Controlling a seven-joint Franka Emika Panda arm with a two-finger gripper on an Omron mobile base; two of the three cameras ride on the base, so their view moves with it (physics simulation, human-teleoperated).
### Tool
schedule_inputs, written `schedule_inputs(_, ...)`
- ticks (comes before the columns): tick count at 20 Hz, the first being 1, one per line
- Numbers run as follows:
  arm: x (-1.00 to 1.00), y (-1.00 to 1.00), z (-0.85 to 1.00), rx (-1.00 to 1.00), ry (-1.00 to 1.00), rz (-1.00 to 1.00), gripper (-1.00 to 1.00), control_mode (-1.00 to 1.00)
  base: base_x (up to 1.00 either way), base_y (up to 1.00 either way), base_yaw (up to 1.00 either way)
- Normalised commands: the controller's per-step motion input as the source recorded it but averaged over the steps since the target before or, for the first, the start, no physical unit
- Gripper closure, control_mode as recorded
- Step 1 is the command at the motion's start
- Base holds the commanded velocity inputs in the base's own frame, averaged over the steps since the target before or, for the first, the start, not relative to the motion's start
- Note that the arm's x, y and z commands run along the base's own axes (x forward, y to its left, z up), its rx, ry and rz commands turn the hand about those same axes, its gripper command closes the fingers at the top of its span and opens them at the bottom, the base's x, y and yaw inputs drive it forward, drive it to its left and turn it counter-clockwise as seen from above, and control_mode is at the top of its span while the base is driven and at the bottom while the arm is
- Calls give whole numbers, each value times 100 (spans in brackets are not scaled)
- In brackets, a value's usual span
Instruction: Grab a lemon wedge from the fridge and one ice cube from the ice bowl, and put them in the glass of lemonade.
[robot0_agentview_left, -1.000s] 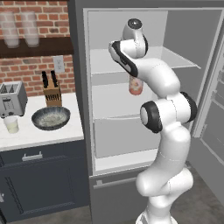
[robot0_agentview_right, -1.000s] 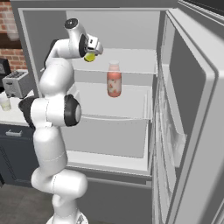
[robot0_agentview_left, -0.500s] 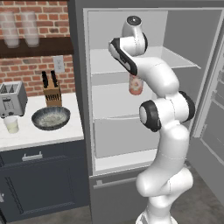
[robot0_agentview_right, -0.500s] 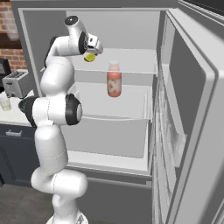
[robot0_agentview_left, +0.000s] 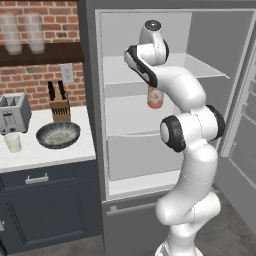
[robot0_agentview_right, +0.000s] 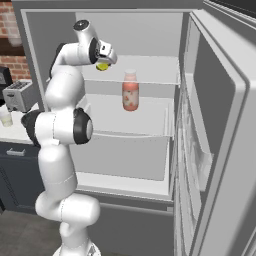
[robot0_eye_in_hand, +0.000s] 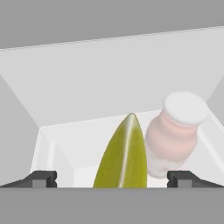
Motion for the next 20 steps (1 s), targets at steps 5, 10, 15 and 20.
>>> schedule_inputs(5, -10, 0, 0, 0, -8, 0, -100, -100, 0, 0, 0)
schedule_inputs(10, -4, 0, -6, 0, -3, 0, -100, -100, 0, 0, 0)
schedule_inputs(15, 5, 0, -28, 0, 0, 0, -100, -100, 0, 0, 0)
schedule_inputs(20, 2, 0, -27, 0, 0, 0, -100, -100, 0, 0, 0)
